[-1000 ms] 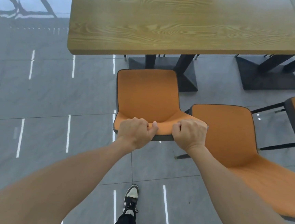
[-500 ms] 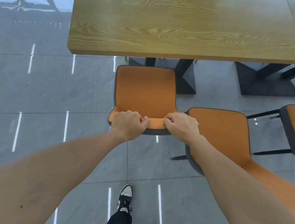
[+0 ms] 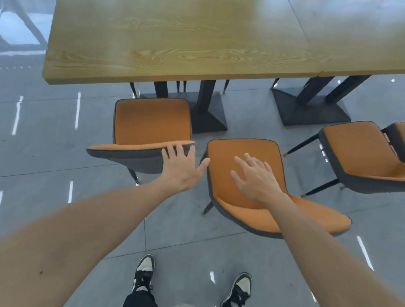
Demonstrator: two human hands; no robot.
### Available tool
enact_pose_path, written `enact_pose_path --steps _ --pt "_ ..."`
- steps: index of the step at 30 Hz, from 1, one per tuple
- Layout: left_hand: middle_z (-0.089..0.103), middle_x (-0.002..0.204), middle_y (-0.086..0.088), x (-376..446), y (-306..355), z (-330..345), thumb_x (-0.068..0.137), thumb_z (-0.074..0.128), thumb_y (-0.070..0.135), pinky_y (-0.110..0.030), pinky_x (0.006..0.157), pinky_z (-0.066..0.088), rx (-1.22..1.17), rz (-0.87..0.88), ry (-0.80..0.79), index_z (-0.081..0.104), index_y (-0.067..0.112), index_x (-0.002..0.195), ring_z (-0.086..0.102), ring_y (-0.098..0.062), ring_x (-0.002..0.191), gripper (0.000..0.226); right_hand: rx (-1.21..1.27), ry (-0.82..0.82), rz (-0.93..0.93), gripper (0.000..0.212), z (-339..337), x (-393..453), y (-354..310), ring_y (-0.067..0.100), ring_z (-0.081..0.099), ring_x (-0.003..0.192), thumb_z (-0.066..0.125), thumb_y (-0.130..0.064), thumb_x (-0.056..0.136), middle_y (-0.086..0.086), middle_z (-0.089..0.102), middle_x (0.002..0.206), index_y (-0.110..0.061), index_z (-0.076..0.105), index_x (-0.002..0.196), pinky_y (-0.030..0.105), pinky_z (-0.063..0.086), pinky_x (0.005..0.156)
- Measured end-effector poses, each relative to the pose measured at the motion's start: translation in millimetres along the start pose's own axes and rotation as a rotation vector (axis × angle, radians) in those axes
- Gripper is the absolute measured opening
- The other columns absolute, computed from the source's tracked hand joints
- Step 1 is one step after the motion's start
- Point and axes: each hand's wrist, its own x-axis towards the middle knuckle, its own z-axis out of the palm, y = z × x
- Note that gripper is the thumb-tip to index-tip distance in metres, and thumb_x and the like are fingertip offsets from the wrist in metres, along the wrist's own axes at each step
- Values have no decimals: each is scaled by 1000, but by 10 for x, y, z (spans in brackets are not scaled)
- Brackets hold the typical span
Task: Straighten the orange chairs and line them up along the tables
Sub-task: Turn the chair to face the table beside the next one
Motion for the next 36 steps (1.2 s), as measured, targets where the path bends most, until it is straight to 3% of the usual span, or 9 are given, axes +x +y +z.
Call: enact_pose_path --steps 5,8,11,13,14,16,18,25,36 --pt "20 168 -16 -365 1169 576 102 19 66 -61 124 5 -116 58 16 25 18 161 10 -36 156 77 -36 123 16 62 32 -425 929 31 12 152 29 -57 102 7 16 166 -29 25 156 55 10 122" --pt "24 167 -14 -606 1850 1016 101 18 68 -59 124 7 -167 31 -92 29 19 160 15 -35 155 77 -41 125 24 62 244 -743 1528 32 12 152 29 -57 100 9 18 165 -27 28 156 55 9 122" --pt "59 143 -10 -795 2270 1403 98 16 67 -57 117 27 -127 34 -125 62 20 136 47 -34 138 75 -52 26 20 58 537 -1004 2022 29 32 145 24 -57 98 7 39 156 -29 50 142 52 18 118" --pt "73 111 -3 -852 2337 1528 94 13 65 -51 103 41 -102 38 -51 73 21 102 64 -28 112 74 8 47 0 57 642 -1072 2161 23 59 115 20 -55 94 0 69 119 -29 70 105 43 38 99" --pt "74 101 -1 -850 2328 1530 93 13 64 -47 97 44 -93 35 -22 72 22 94 66 -26 102 73 21 110 -10 55 671 -1066 2172 20 64 95 22 -52 93 -4 72 96 -27 71 86 38 43 85" --pt "72 87 1 -798 2267 1496 91 12 64 -42 86 48 -77 42 -8 70 21 85 65 -24 88 73 32 254 -17 50 711 -1019 2137 22 58 65 31 -43 91 -3 65 66 -20 61 59 33 38 61" --pt "62 69 4 -741 2209 1465 90 13 64 -36 71 41 -68 46 12 63 20 71 57 -22 71 69 49 382 -41 43 731 -988 2098 23 45 46 38 -32 86 1 53 48 -16 45 46 28 24 50" --pt "57 57 3 -529 2156 1417 92 17 65 -31 48 30 5 33 88 61 17 63 55 -16 55 71 6 508 -111 40 710 -741 2125 20 32 38 43 -26 79 0 41 39 -17 39 40 21 6 51" --pt "61 62 3 674 1806 804 88 6 68 -31 56 32 37 6 182 71 20 69 54 -18 63 83 18 546 -135 38 171 624 1831 19 27 36 40 -27 78 -1 39 36 -19 33 41 19 14 46"
